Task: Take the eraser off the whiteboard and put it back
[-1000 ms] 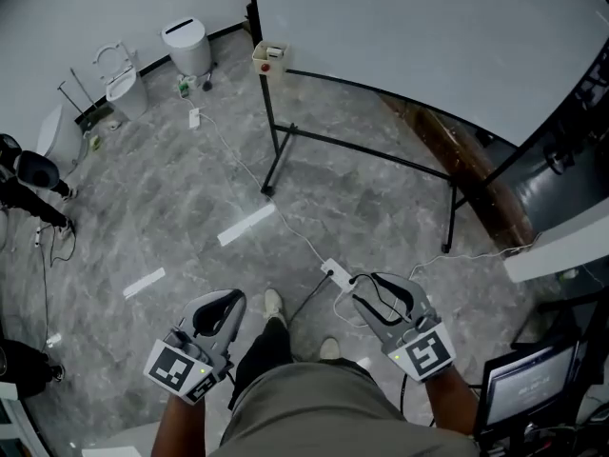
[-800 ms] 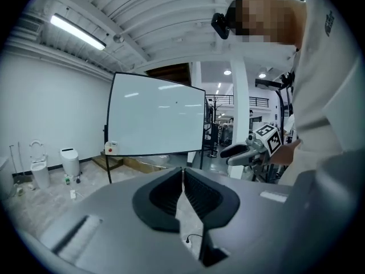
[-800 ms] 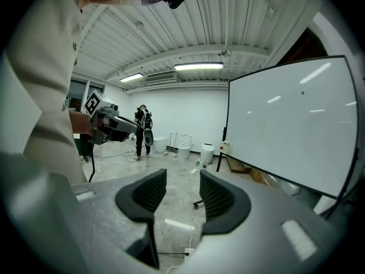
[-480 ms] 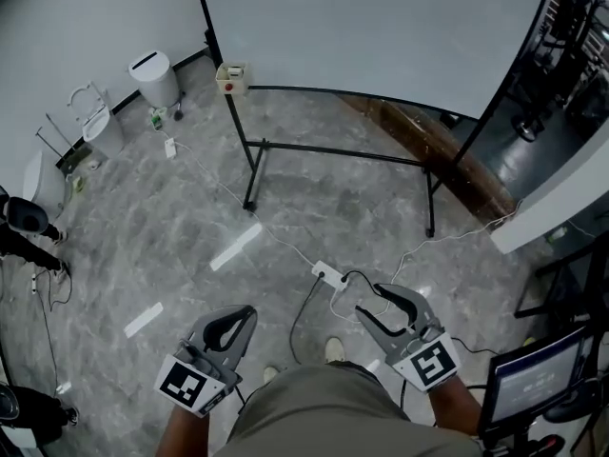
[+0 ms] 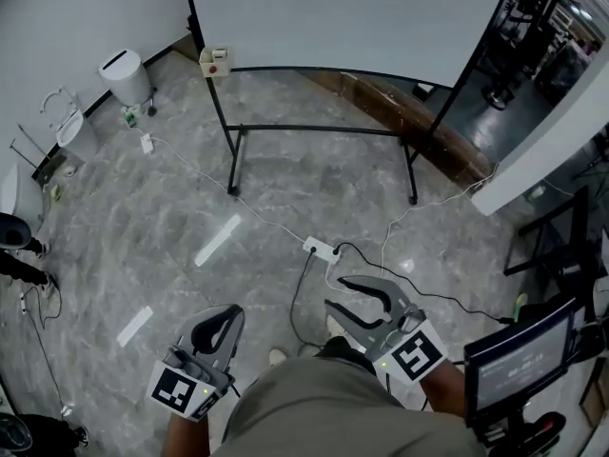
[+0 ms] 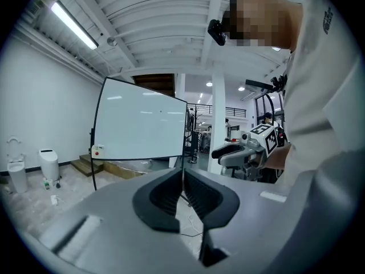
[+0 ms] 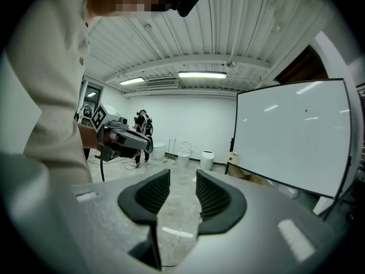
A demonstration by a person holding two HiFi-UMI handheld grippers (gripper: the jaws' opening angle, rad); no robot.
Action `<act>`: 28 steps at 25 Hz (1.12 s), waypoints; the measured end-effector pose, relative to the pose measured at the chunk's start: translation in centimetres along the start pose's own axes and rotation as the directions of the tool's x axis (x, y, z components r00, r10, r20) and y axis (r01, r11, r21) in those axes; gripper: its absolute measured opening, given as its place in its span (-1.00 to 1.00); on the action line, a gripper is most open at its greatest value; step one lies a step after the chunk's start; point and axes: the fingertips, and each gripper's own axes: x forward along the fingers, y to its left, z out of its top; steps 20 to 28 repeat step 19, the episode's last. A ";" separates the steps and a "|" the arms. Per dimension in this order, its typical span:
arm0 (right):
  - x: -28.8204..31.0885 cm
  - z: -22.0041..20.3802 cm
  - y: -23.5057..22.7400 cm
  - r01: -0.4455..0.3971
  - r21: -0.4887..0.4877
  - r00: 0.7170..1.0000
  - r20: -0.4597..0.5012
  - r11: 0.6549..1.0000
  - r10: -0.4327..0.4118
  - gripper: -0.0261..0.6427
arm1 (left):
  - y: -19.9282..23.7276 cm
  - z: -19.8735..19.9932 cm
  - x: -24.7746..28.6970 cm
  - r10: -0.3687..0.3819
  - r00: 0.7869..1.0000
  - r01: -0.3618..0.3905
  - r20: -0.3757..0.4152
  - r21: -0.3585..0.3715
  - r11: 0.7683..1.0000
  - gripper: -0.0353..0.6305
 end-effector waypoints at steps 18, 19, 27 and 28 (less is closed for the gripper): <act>0.8 1.1 6.6 0.005 -0.022 1.000 -0.024 1.000 -0.006 -0.51 | -1.8 -2.9 -5.4 -0.090 0.993 0.088 -0.074 -0.020 0.996 -0.84; 0.8 1.1 6.8 0.001 -0.023 1.000 -0.027 1.000 -0.002 -0.51 | -2.0 -2.9 -5.6 -0.095 0.992 0.093 -0.080 -0.021 0.995 -0.84; 0.8 1.1 6.8 0.001 -0.023 1.000 -0.027 1.000 -0.002 -0.51 | -2.0 -2.9 -5.6 -0.095 0.992 0.093 -0.080 -0.021 0.995 -0.84; 0.8 1.1 6.8 0.001 -0.023 1.000 -0.027 1.000 -0.002 -0.51 | -2.0 -2.9 -5.6 -0.095 0.992 0.093 -0.080 -0.021 0.995 -0.84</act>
